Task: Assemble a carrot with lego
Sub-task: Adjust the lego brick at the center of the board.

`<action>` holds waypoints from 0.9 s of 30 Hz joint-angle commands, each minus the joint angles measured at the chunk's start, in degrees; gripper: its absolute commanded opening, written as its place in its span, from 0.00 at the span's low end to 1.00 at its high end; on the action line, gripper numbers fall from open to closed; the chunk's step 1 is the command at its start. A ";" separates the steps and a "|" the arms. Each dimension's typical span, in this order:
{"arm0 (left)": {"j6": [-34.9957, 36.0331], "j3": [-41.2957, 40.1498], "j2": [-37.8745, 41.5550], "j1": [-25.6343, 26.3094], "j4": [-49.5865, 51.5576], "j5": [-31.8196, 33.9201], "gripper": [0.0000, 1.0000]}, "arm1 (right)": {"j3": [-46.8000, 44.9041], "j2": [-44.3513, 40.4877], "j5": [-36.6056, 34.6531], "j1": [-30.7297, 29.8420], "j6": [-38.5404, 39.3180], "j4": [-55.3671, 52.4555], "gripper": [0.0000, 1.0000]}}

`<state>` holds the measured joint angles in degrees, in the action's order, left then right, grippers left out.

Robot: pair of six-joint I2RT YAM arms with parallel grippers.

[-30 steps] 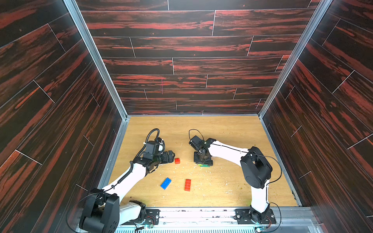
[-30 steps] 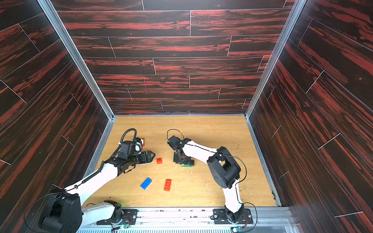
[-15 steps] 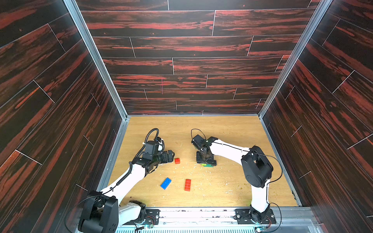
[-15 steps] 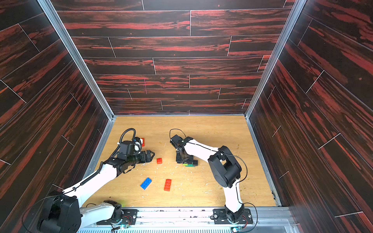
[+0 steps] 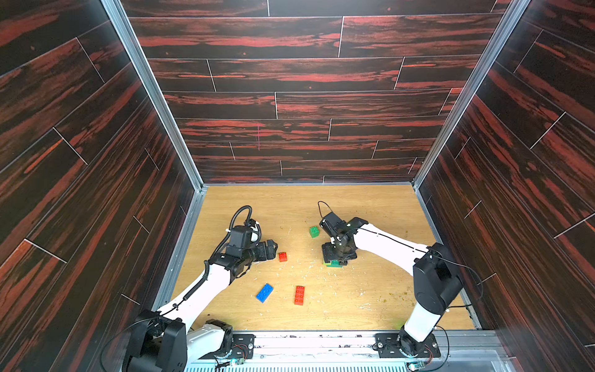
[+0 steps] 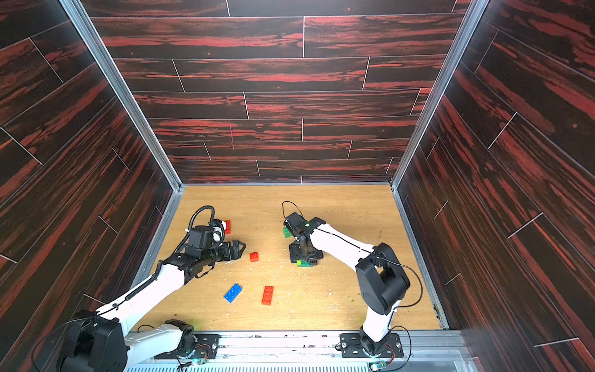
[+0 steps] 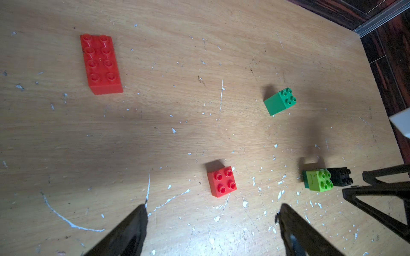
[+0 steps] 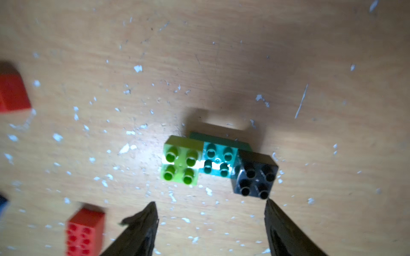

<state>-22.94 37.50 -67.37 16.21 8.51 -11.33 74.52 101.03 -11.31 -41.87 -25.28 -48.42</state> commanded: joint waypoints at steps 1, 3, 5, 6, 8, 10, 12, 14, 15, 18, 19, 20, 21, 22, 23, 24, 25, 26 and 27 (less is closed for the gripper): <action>0.00 -0.41 1.45 0.27 -0.17 0.66 0.93 | -2.03 -0.84 -1.91 -1.10 13.08 2.89 0.82; 0.09 -0.37 1.50 0.28 -0.08 0.69 0.93 | -2.69 -0.67 -3.52 -1.89 18.48 4.31 0.86; 0.17 -0.32 1.71 0.20 0.17 0.80 0.93 | -3.13 0.10 -5.46 -2.45 22.21 4.84 0.88; 0.18 -0.36 1.81 0.28 0.27 0.97 0.93 | -3.61 0.38 -6.14 -2.53 23.95 5.18 0.88; 0.22 -0.40 1.96 0.23 0.27 1.11 0.93 | -4.50 0.87 -8.29 -2.54 25.72 6.41 0.89; 0.22 -0.44 1.90 0.19 0.28 1.14 0.93 | -4.82 1.58 -10.28 -2.53 27.18 7.26 0.89; 0.26 -0.35 1.74 0.22 0.25 1.23 0.93 | -4.48 2.80 -11.42 -2.55 28.68 7.68 0.90; 0.41 -0.28 1.48 0.22 0.27 1.31 0.93 | -4.45 3.97 -12.53 -2.53 30.05 8.23 0.90; 0.50 -0.24 1.41 0.27 0.21 1.25 0.93 | -4.40 4.39 -12.70 -2.52 30.63 8.37 0.90; 0.57 -0.06 1.19 0.19 0.25 1.47 0.93 | -4.08 5.38 -11.32 -2.52 31.21 9.50 0.90; 0.61 -0.10 1.19 0.22 0.28 1.52 0.93 | -3.83 5.80 -10.77 -2.49 31.34 9.82 0.90; 0.61 -0.12 1.20 0.24 0.28 1.57 0.93 | -3.56 6.45 -10.75 -2.36 31.26 10.01 0.90; 0.69 -0.06 1.21 0.29 0.34 1.64 0.93 | -3.09 7.08 -10.54 -2.11 31.00 9.80 0.90; 0.73 -0.03 1.19 0.23 0.36 1.76 0.93 | -2.65 7.61 -10.31 -1.83 30.87 9.74 0.90; 0.77 0.03 1.19 0.23 0.45 1.77 0.93 | -2.46 7.97 -10.21 -1.44 30.69 10.03 0.90; 0.79 -0.02 1.19 0.16 0.53 1.85 0.93 | -2.45 8.16 -10.00 -1.05 30.51 10.28 0.90; 0.84 0.04 1.19 0.25 0.53 1.84 0.93 | -2.32 8.47 -10.08 -0.28 30.17 10.53 0.90; 0.79 0.01 1.19 0.22 0.54 1.97 0.93 | -2.07 8.74 -10.16 0.62 29.65 10.47 0.90; 0.86 0.03 1.19 0.25 0.54 1.93 0.93 | -1.84 8.91 -9.85 1.51 29.37 10.40 0.90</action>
<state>-22.48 37.50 -66.76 16.21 8.58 -10.22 71.11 107.48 -21.65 -42.46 4.95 -38.24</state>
